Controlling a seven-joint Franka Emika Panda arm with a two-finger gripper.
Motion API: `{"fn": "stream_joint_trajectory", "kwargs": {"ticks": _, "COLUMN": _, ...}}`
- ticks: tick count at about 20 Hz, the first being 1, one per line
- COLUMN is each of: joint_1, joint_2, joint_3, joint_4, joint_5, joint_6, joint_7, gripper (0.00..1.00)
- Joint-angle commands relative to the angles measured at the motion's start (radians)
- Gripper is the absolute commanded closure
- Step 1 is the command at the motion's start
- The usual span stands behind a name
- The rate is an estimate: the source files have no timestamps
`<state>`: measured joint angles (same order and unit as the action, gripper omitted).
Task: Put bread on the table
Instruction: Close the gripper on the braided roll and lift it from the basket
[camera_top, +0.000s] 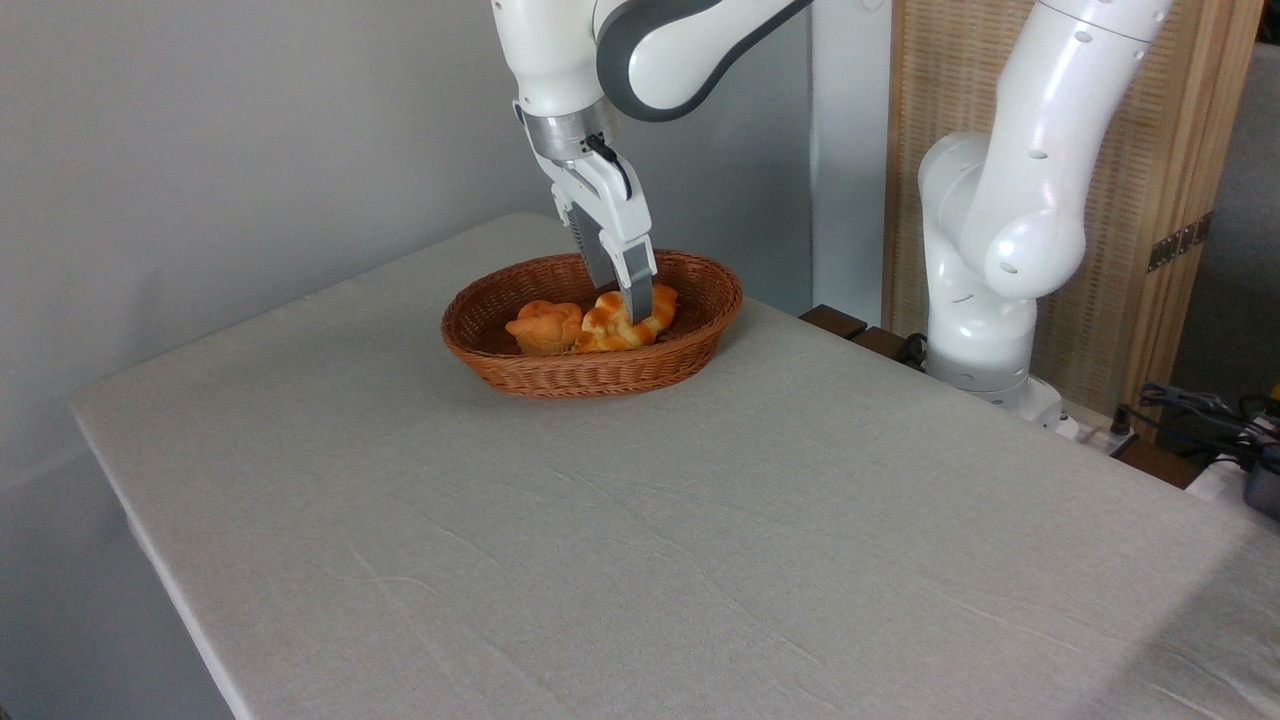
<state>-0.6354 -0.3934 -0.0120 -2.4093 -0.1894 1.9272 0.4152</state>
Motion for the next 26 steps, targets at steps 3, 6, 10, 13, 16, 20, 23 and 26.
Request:
{"fn": "stream_joint_trajectory", "kwargs": {"ticks": 3, "joint_1": -0.013, "joint_2": -0.016, "joint_3": 0.014, "joint_4": -0.053, "joint_5": 0.016, "joint_6": 0.041, "joint_7": -0.007, "gripper": 0.14}}
{"fn": "stream_joint_trajectory", "kwargs": {"ticks": 6, "joint_1": -0.004, "joint_2": -0.015, "joint_3": 0.015, "joint_4": -0.051, "joint_5": 0.016, "joint_6": 0.045, "joint_7": -0.009, "gripper": 0.55}}
{"fn": "stream_joint_trajectory", "kwargs": {"ticks": 10, "joint_1": -0.004, "joint_2": -0.002, "joint_3": 0.015, "joint_4": -0.051, "joint_5": 0.016, "joint_6": 0.079, "joint_7": -0.012, "gripper": 0.81}}
{"fn": "stream_joint_trajectory", "kwargs": {"ticks": 13, "joint_1": -0.003, "joint_2": 0.004, "joint_3": 0.015, "joint_4": -0.053, "joint_5": 0.016, "joint_6": 0.094, "joint_7": -0.012, "gripper": 0.91}}
{"fn": "stream_joint_trajectory", "kwargs": {"ticks": 16, "joint_1": 0.003, "joint_2": 0.010, "joint_3": 0.015, "joint_4": -0.051, "joint_5": 0.014, "joint_6": 0.098, "joint_7": -0.012, "gripper": 0.93}}
{"fn": "stream_joint_trajectory", "kwargs": {"ticks": 20, "joint_1": 0.003, "joint_2": 0.010, "joint_3": 0.015, "joint_4": -0.051, "joint_5": 0.014, "joint_6": 0.098, "joint_7": -0.012, "gripper": 0.94}}
{"fn": "stream_joint_trajectory", "kwargs": {"ticks": 23, "joint_1": 0.003, "joint_2": 0.010, "joint_3": 0.017, "joint_4": -0.051, "joint_5": 0.014, "joint_6": 0.098, "joint_7": -0.010, "gripper": 0.94}}
{"fn": "stream_joint_trajectory", "kwargs": {"ticks": 26, "joint_1": 0.003, "joint_2": 0.008, "joint_3": 0.017, "joint_4": -0.051, "joint_5": 0.014, "joint_6": 0.095, "joint_7": -0.006, "gripper": 0.96}}
